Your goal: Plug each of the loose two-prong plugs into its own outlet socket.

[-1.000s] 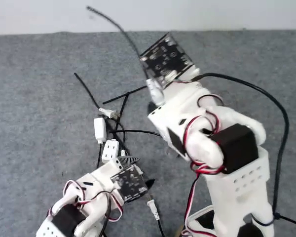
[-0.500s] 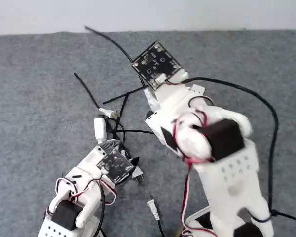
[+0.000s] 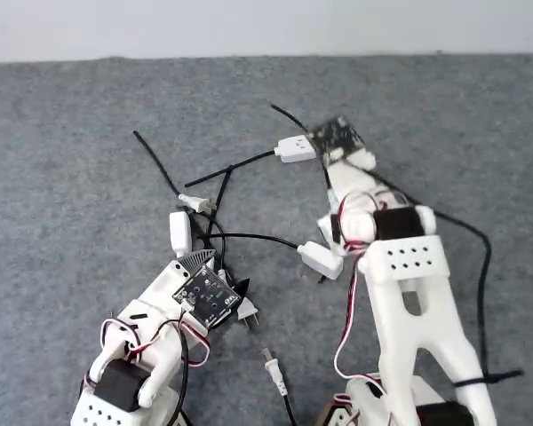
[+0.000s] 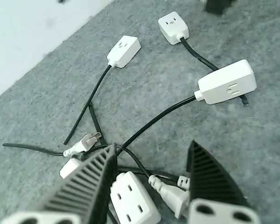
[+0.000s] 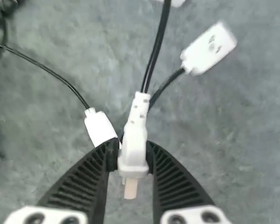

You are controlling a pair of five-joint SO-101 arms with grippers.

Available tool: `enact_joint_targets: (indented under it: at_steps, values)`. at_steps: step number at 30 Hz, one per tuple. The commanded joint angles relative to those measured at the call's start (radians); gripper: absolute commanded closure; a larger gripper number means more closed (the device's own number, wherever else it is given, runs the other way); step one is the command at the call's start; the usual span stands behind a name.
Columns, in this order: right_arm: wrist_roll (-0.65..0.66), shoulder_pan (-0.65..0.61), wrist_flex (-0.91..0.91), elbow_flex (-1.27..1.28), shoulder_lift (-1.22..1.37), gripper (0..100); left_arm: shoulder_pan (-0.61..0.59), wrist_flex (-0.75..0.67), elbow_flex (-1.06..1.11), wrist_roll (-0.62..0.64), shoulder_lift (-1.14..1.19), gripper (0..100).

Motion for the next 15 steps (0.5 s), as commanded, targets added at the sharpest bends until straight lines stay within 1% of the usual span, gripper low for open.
enact_joint_targets:
  at_steps: [1,7,15]
  values:
    - [0.018,0.005,-0.133,0.161,-0.002,99.1,-0.003,-0.043,-0.001,-0.017,-0.005,76]
    - [0.020,0.005,-0.297,0.404,-0.002,99.1,-0.003,-0.044,0.004,-0.017,-0.005,76]
    - [0.025,0.005,-0.400,0.531,-0.002,99.1,-0.003,-0.044,0.004,-0.017,-0.005,76]
